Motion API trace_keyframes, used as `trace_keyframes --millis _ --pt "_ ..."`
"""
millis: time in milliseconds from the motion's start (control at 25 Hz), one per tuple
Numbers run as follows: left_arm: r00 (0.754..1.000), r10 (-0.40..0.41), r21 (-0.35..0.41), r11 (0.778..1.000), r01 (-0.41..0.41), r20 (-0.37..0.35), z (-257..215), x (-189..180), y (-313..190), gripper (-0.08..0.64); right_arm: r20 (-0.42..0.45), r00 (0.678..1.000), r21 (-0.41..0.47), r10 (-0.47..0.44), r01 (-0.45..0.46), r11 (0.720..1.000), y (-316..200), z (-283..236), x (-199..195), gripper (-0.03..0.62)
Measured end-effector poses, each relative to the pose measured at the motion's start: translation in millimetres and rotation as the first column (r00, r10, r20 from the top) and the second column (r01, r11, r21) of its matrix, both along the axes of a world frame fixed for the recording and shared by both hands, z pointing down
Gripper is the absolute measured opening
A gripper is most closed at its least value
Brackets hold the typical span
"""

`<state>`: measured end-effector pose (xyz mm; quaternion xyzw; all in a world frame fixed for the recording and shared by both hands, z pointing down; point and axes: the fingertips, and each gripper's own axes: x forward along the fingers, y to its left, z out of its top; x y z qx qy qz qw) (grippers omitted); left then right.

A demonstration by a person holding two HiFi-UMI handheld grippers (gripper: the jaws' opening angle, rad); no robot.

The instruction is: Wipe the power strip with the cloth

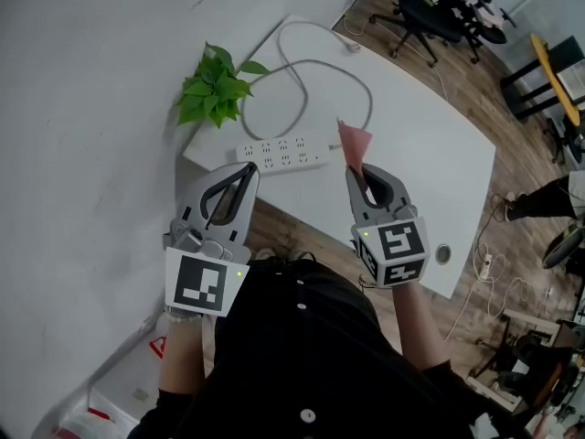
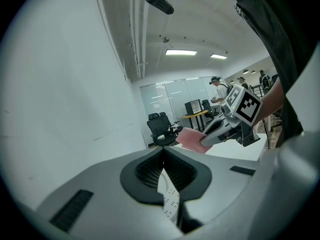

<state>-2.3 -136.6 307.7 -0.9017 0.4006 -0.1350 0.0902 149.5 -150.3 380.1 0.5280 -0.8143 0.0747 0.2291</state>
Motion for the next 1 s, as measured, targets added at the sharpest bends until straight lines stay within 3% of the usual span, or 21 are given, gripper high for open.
trace_keyframes --millis 1000 --pt "1.0 0.008 -0.004 1.0 -0.008 0.004 2.1 4.5 5.1 0.014 0.004 1.0 0.047 -0.027 0.027 0.999 1.5 -16.9 -13.3 0.049"
